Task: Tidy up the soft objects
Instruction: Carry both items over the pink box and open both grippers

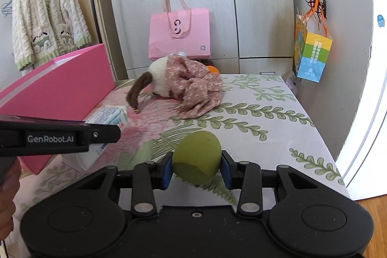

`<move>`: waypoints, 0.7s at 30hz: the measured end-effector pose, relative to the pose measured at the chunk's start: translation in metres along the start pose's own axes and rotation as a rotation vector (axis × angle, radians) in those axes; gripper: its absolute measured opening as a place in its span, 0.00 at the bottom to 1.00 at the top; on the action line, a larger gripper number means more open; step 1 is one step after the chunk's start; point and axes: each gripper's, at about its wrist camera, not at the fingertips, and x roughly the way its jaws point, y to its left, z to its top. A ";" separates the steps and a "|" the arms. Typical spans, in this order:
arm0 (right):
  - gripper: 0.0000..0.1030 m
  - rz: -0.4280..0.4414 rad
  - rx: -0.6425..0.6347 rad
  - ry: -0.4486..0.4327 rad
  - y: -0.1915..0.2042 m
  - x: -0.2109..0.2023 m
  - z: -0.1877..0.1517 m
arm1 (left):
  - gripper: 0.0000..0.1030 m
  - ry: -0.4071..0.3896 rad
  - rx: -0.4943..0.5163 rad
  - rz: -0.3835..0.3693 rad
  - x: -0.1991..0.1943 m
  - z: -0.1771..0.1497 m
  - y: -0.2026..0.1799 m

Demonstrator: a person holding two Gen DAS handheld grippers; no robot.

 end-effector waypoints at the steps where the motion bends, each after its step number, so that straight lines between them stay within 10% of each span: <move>1: 0.43 0.002 -0.004 -0.001 0.002 -0.003 -0.001 | 0.38 0.002 0.000 -0.004 -0.004 -0.002 0.000; 21: 0.43 0.152 -0.080 0.079 0.039 -0.065 -0.011 | 0.38 0.080 0.008 -0.139 -0.093 -0.031 0.035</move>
